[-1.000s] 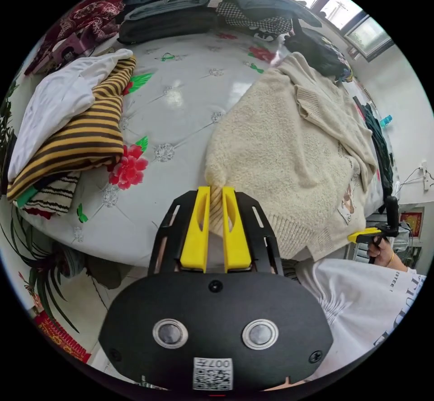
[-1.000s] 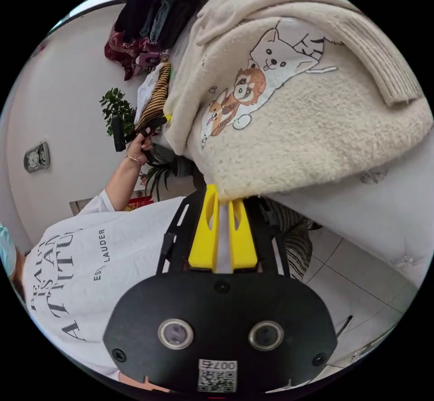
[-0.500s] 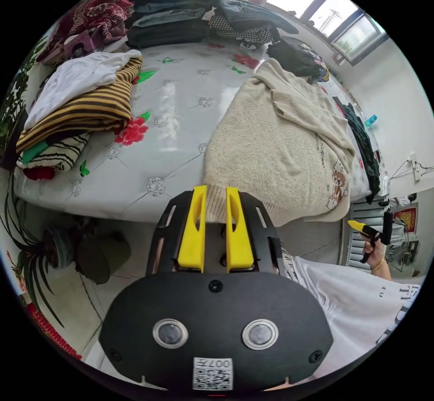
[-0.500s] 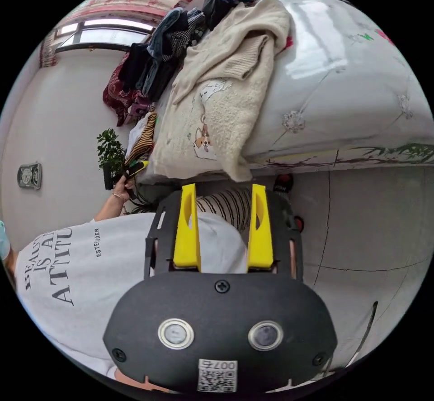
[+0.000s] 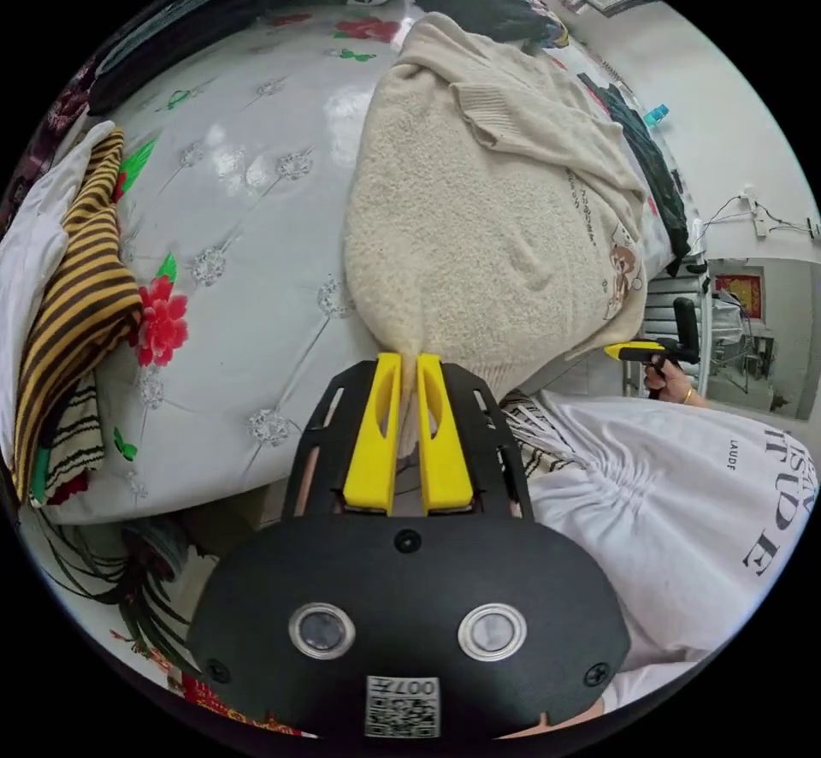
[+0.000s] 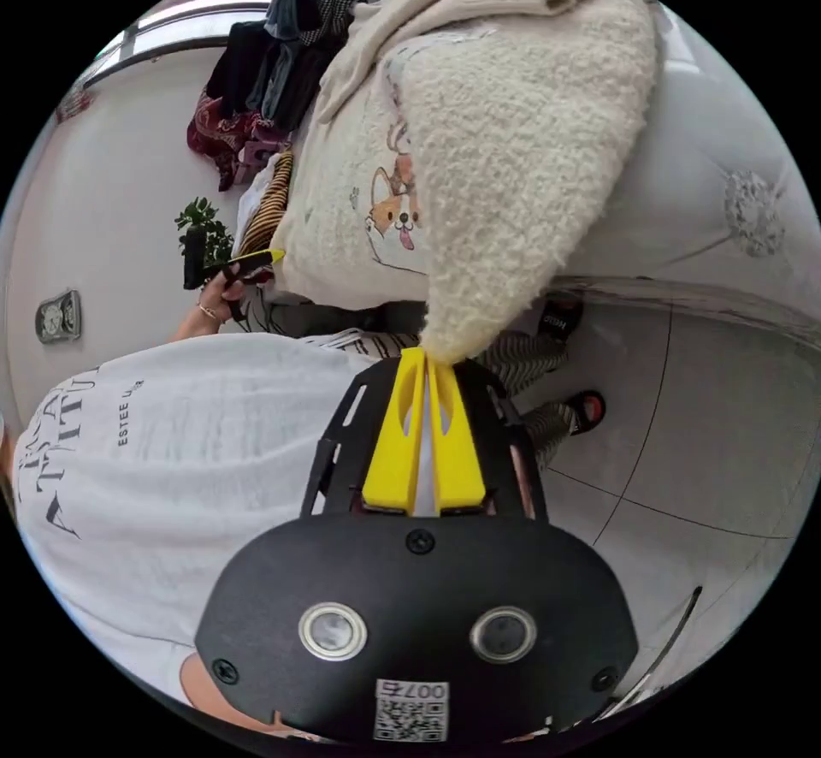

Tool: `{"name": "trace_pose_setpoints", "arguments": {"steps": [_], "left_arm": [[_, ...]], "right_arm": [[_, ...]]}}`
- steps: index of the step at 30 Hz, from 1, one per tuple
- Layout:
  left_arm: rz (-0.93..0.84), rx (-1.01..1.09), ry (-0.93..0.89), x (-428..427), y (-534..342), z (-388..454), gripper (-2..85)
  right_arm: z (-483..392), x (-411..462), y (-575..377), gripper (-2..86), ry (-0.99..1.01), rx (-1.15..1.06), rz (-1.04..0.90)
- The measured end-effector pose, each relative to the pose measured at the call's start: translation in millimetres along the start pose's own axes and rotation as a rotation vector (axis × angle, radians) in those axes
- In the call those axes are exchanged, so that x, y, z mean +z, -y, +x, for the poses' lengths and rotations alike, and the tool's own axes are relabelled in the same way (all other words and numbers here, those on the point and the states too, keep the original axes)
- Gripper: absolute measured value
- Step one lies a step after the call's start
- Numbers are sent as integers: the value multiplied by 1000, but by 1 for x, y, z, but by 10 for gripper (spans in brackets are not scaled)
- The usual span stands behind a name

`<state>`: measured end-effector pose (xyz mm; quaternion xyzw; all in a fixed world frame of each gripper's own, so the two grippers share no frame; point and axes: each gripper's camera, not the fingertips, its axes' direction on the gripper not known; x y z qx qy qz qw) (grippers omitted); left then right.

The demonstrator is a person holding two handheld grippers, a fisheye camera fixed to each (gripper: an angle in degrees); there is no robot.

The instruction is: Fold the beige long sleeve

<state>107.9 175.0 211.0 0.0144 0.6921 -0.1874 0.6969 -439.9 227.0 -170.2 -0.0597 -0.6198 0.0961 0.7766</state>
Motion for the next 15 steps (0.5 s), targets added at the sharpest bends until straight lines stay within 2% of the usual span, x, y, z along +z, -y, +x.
{"name": "trace_pose_setpoints", "arguments": {"steps": [2,7,8,9,11,15], "left_arm": [[109,3,-252,-35,1,-31,18],[345,-17,-587,-90,13,-86,10],[388,-8,-635,-94,26,-94,9],[398,-1,-654,-94,33,-96,9],[391,17,-689,-85,66,-98,10],[368,66,-744,-75,98,-92,14]], "right_arm": [[-20,-50,-19,4,65,-75,141],[-8,-160,-82,4,364,-73,582],[1,-172,-91,6,346,-11,633],[4,-175,-93,10,296,25,637],[4,-166,-87,41,68,119,564],[13,-106,-57,112,-33,206,300]]}}
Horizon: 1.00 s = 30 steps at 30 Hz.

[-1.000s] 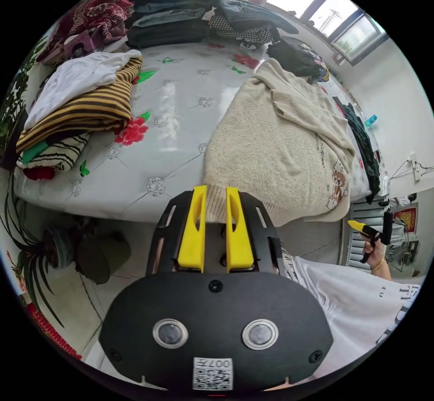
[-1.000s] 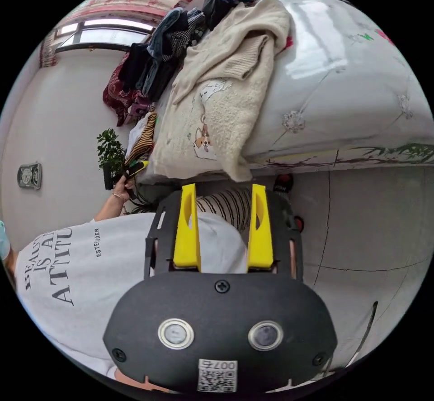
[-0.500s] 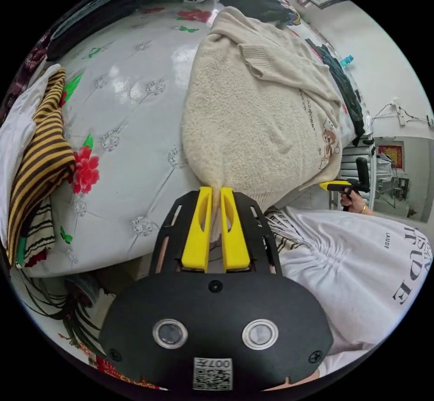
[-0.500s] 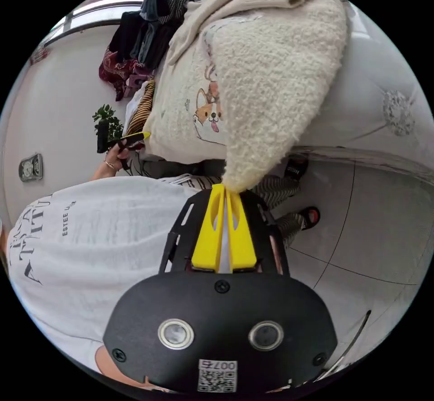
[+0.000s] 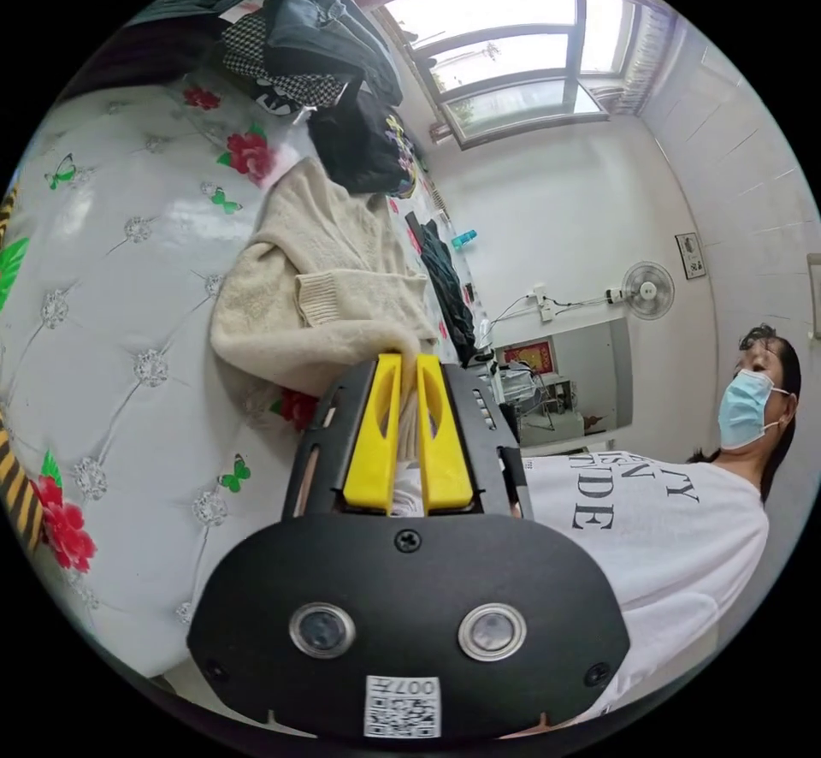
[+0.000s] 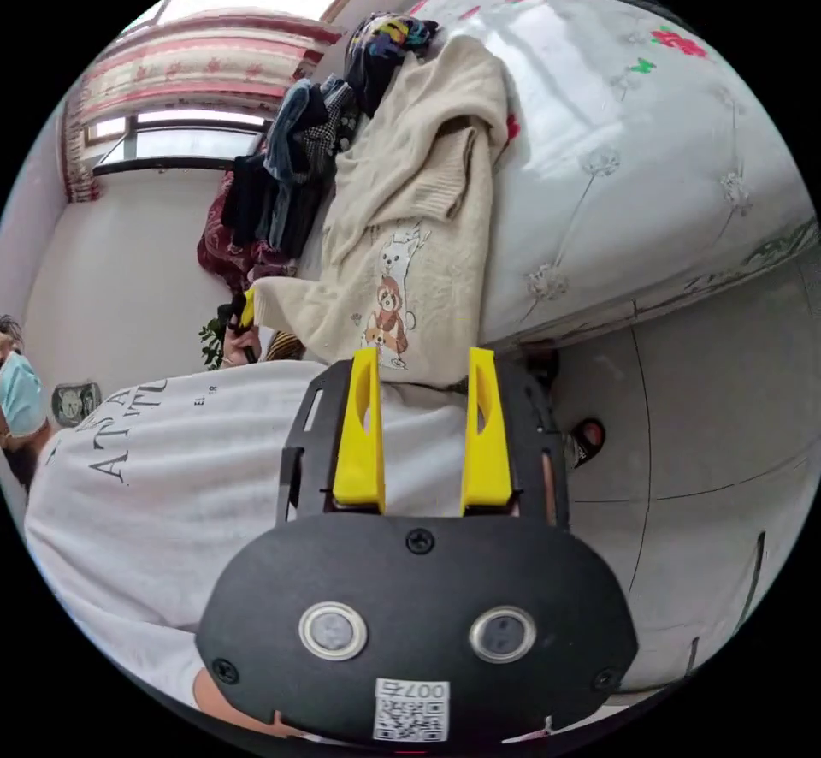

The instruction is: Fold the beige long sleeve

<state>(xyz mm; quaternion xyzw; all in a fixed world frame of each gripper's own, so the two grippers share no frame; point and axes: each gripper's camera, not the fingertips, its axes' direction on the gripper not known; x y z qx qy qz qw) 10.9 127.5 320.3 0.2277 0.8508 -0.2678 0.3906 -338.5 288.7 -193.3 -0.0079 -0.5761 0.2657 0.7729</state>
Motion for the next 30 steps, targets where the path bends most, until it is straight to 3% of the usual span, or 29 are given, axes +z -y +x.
{"name": "trace_pose_setpoints", "arguments": {"steps": [6,12,14,20,23,30], "left_arm": [[-21,-63,27,-19,12,-20,16],[-37,-156,16,-38,17,-42,15],[-21,-187,-7,-39,21,-49,14],[-42,-184,-30,-28,43,-57,14],[-65,-165,-2,-23,54,-54,15],[-111,-186,57,-16,74,-50,20]], "right_arm": [[45,104,-10,139,117,139,-199],[54,131,1,50,400,78,-151],[47,109,0,19,480,36,-45],[38,71,-17,81,74,50,-28],[53,71,-30,122,23,111,-40],[81,101,-12,135,116,109,-44]]}}
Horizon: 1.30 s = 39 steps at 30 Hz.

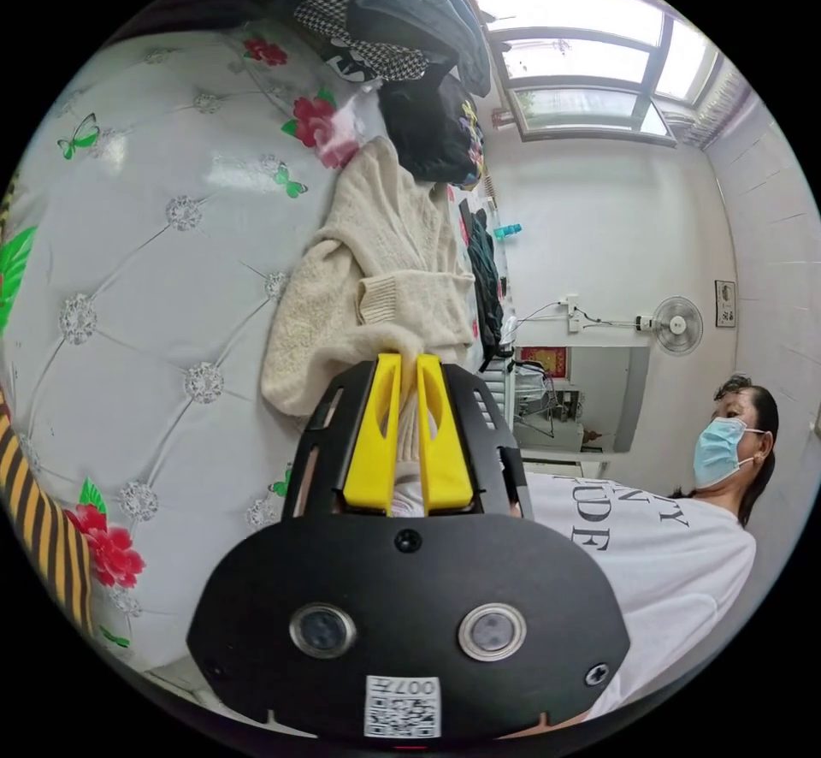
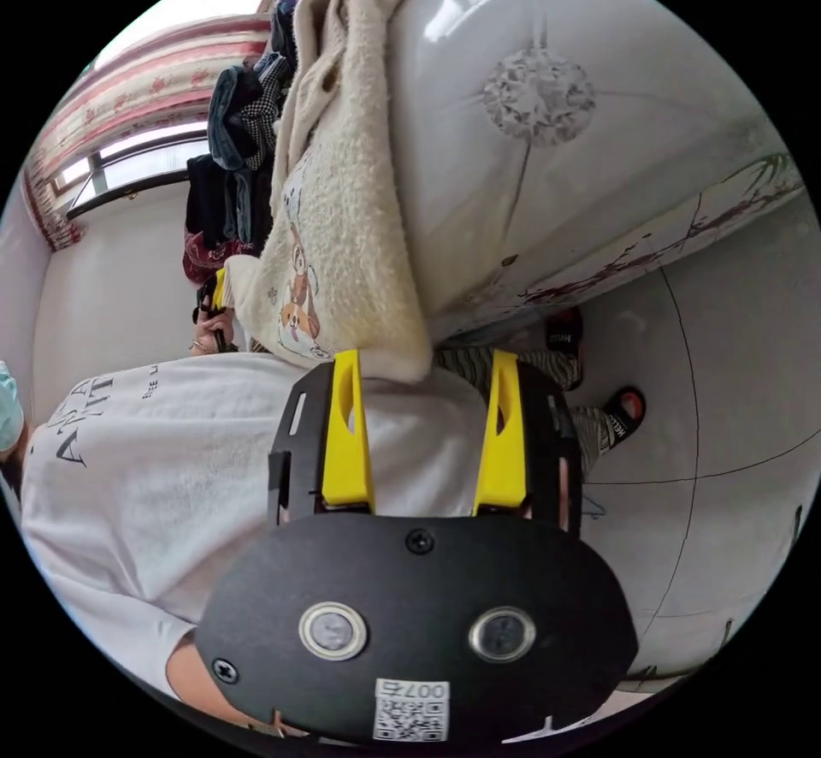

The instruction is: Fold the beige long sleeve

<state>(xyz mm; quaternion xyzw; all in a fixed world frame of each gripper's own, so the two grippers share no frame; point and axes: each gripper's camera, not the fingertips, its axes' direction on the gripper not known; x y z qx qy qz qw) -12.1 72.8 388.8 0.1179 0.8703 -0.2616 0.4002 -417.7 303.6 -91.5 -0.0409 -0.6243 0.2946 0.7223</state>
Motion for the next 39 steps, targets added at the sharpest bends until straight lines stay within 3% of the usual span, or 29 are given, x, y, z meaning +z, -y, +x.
{"name": "trace_pose_setpoints", "arguments": {"steps": [3,13,18,21,24,26,30,32,35,39], "left_arm": [[-21,-2,17,4,8,6,21],[-34,22,-93,-3,-2,43,16],[-15,103,-157,4,52,79,22],[96,121,-127,22,117,97,54],[277,95,14,50,170,110,134],[283,68,90,74,188,117,154],[192,188,179,97,179,138,157],[131,232,322,105,156,142,153],[78,251,428,112,120,141,152],[28,229,501,122,86,143,155]], "right_arm": [[3,19,12,102,206,-40,-50],[-55,-76,-24,31,424,-110,116],[-95,-121,35,31,557,-84,154],[-116,-152,100,45,542,-52,302],[-137,-181,156,63,399,-47,515],[-171,-185,178,72,118,-53,559],[-225,-144,185,78,-325,-162,415],[-242,-91,187,82,-604,-237,254],[-234,-21,198,88,-727,-275,79],[-243,3,200,93,-841,-329,181]]}}
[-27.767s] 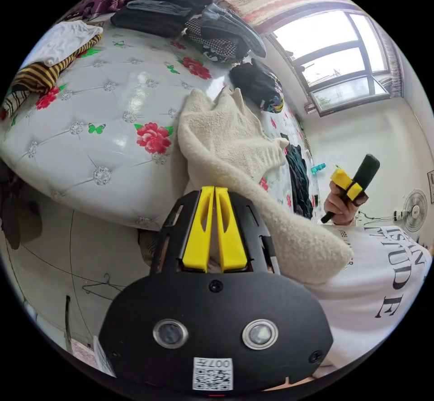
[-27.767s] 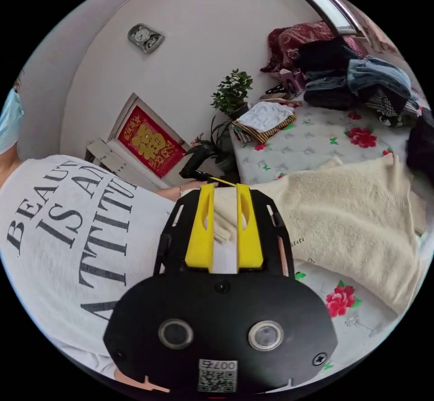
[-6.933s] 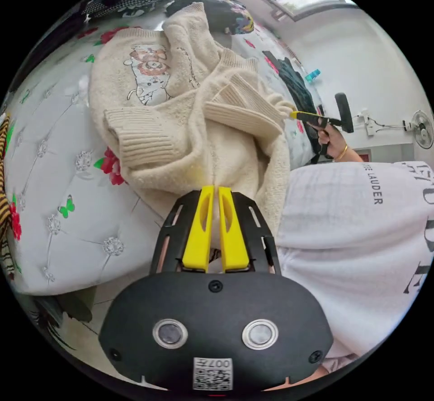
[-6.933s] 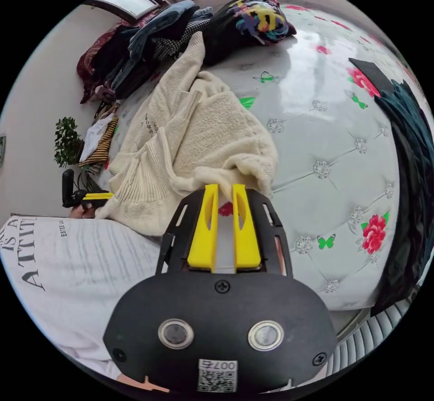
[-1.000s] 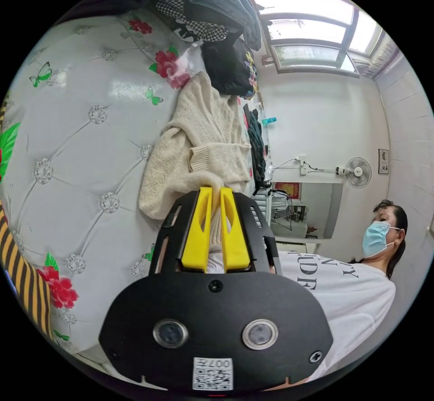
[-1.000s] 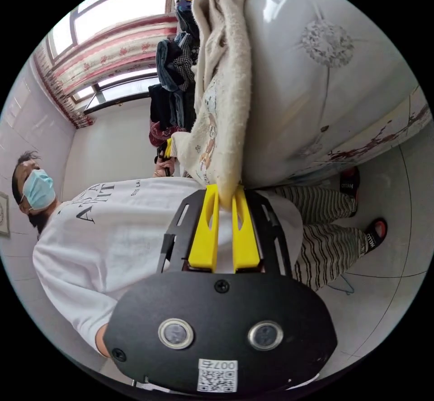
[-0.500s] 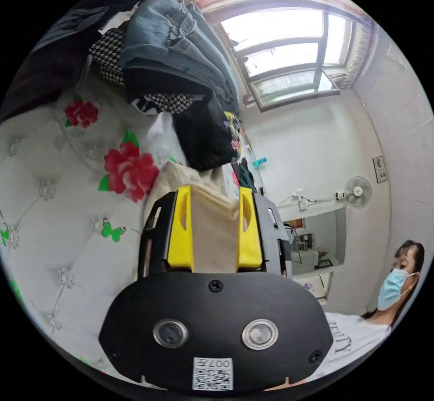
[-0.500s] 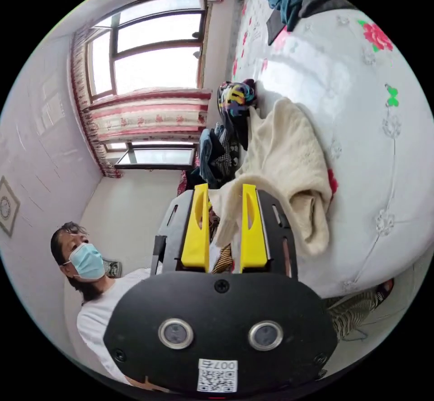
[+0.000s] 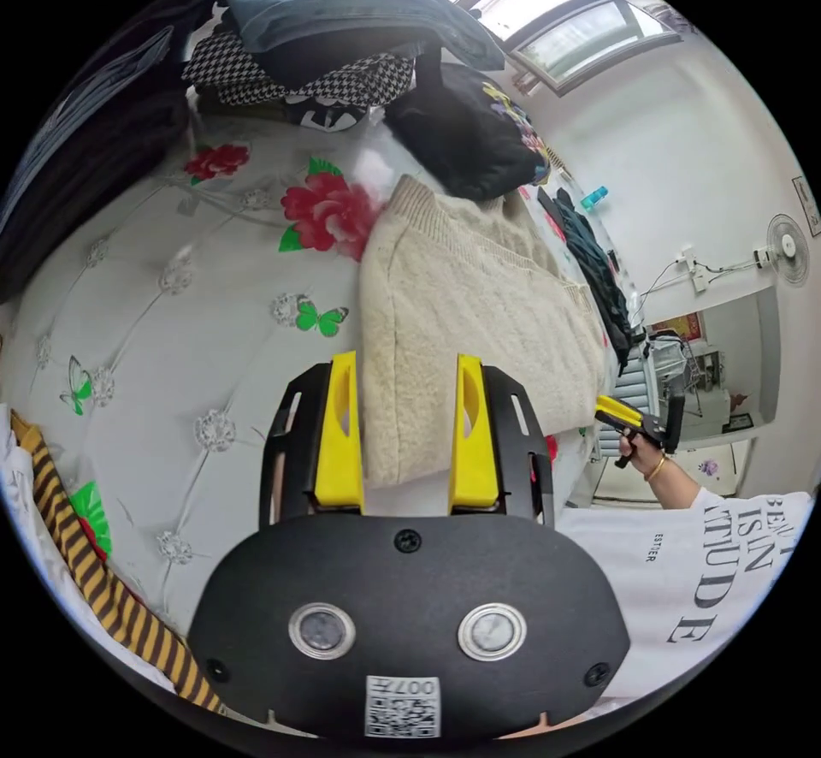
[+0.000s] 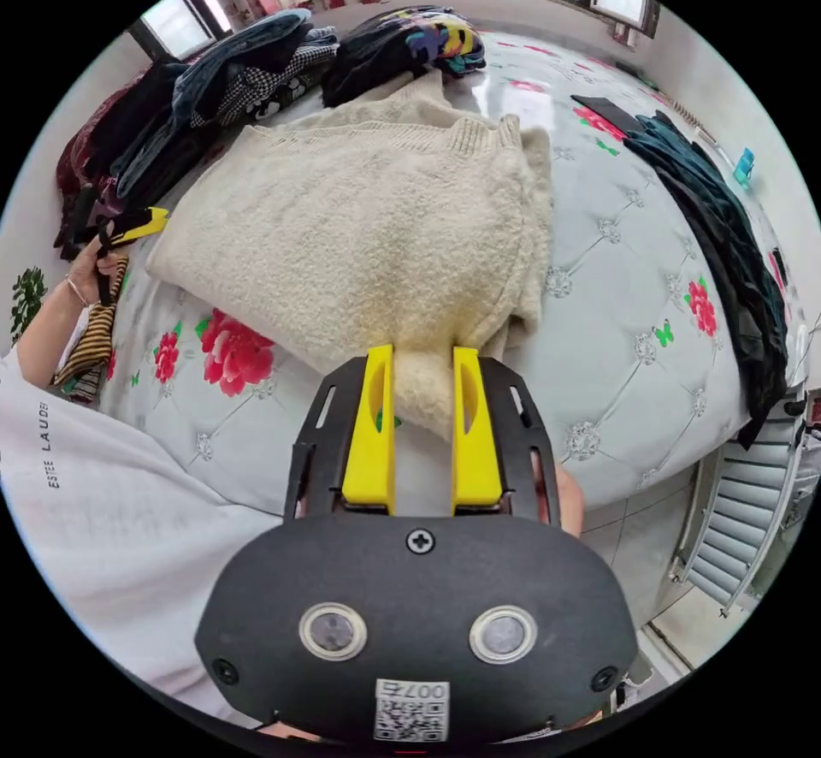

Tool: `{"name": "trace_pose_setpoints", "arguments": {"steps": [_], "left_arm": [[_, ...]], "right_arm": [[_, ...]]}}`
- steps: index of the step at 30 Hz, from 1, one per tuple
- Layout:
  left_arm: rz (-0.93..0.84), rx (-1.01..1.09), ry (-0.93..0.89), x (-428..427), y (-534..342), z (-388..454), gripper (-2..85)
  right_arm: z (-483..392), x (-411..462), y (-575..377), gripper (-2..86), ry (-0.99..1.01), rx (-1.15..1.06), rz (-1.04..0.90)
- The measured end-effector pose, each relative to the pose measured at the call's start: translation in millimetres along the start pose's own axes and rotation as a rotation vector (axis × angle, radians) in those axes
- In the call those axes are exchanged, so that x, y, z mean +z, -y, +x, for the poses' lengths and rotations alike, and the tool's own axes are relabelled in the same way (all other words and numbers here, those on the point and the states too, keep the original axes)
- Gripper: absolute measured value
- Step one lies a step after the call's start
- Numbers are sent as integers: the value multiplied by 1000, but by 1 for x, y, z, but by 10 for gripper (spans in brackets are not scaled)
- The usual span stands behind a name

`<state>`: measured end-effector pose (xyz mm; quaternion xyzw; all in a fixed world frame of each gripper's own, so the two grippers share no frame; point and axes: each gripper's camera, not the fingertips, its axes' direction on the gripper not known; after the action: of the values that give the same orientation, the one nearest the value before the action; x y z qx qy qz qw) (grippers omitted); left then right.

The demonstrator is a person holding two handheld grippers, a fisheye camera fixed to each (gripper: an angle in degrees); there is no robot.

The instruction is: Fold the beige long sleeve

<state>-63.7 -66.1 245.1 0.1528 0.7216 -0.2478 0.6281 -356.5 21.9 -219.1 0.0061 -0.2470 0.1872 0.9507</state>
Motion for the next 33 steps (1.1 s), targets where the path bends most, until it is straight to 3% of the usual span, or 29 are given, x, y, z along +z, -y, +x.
{"name": "trace_pose_setpoints", "arguments": {"steps": [4,6,9,12,15,17,21,25,29,33], "left_arm": [[3,-7,118,-9,-18,25,146],[17,-7,162,-14,-19,36,141],[-59,54,186,6,-11,57,157],[-122,49,251,32,-3,74,158],[-137,3,269,30,5,79,131],[-152,-33,188,27,4,79,68],[-156,-83,190,14,-7,93,56],[-291,-24,240,12,-58,140,54],[-301,-194,142,13,-146,161,65],[-168,-312,122,-21,-173,160,77]], "right_arm": [[30,-20,23,100,186,67,-106],[47,-45,24,104,213,102,5],[60,-64,31,117,96,53,153],[71,-42,49,125,160,69,245],[68,9,79,119,244,116,64],[62,21,89,105,201,58,40],[77,20,98,73,261,-51,-33],[91,11,82,54,218,-163,-137],[126,5,58,60,326,-115,-230],[165,-42,84,70,299,-47,35]]}}
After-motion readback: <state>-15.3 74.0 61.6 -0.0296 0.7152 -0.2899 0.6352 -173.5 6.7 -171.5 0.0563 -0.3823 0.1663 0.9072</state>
